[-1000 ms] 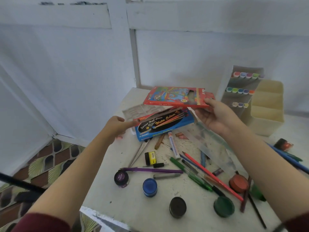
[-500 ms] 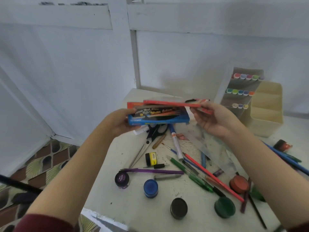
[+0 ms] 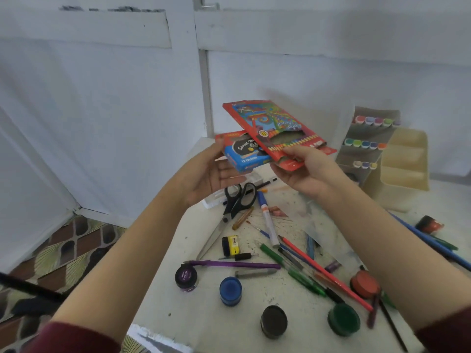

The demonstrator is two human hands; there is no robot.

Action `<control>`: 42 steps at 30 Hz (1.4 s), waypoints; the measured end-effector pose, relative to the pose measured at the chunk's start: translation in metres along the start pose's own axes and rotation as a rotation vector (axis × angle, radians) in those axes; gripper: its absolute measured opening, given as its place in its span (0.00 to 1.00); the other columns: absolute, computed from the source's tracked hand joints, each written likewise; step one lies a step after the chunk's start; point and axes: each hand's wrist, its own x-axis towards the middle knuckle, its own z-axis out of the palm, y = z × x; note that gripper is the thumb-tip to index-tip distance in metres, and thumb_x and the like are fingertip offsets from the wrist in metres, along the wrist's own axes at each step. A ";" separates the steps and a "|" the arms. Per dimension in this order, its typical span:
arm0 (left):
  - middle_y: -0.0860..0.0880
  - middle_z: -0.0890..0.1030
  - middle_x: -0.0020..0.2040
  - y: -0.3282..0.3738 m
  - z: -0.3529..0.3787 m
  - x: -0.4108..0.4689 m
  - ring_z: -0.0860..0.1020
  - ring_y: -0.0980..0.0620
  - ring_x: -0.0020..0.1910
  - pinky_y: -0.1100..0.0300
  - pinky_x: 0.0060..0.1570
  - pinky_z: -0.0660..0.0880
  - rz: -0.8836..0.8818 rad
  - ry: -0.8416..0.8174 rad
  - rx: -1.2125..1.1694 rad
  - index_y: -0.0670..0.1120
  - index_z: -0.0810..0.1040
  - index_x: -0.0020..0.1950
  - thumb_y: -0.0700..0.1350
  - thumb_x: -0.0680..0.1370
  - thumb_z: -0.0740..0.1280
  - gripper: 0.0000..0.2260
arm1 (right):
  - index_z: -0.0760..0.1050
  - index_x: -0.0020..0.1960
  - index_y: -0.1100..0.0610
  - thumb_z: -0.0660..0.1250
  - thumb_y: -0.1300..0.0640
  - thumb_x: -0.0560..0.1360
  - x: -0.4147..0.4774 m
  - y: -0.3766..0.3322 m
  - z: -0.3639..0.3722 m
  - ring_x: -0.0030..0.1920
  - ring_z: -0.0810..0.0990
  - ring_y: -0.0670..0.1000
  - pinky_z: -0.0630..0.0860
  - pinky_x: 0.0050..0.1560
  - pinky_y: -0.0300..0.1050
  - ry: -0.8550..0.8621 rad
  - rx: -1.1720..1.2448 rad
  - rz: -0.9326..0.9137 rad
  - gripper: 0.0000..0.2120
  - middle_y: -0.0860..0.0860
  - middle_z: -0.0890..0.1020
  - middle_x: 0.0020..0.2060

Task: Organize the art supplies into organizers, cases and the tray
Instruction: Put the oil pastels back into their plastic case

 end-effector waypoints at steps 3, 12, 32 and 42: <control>0.45 0.83 0.48 -0.013 -0.026 0.007 0.82 0.50 0.43 0.60 0.42 0.79 0.117 0.174 0.512 0.46 0.77 0.50 0.44 0.80 0.62 0.05 | 0.71 0.45 0.61 0.61 0.68 0.76 0.002 -0.001 -0.008 0.36 0.81 0.51 0.80 0.36 0.45 0.041 0.024 0.010 0.04 0.55 0.82 0.34; 0.51 0.78 0.49 -0.054 -0.077 0.021 0.73 0.53 0.47 0.62 0.48 0.67 0.348 0.299 1.516 0.47 0.77 0.46 0.45 0.76 0.68 0.03 | 0.71 0.56 0.62 0.64 0.67 0.74 0.005 -0.006 -0.024 0.39 0.85 0.54 0.82 0.36 0.48 0.072 0.055 0.015 0.12 0.59 0.83 0.42; 0.45 0.82 0.54 -0.039 -0.059 0.020 0.78 0.53 0.43 0.66 0.44 0.73 0.319 0.485 0.634 0.45 0.79 0.52 0.48 0.82 0.56 0.14 | 0.74 0.48 0.58 0.69 0.61 0.74 0.013 0.001 -0.021 0.33 0.83 0.50 0.80 0.33 0.43 0.077 -0.147 0.030 0.05 0.53 0.84 0.34; 0.48 0.82 0.47 -0.017 -0.052 0.001 0.82 0.50 0.44 0.57 0.38 0.80 -0.049 0.300 0.209 0.46 0.75 0.56 0.54 0.76 0.66 0.15 | 0.74 0.49 0.59 0.66 0.71 0.73 0.013 0.037 0.005 0.42 0.83 0.52 0.81 0.43 0.48 -0.161 -0.471 0.045 0.09 0.54 0.82 0.43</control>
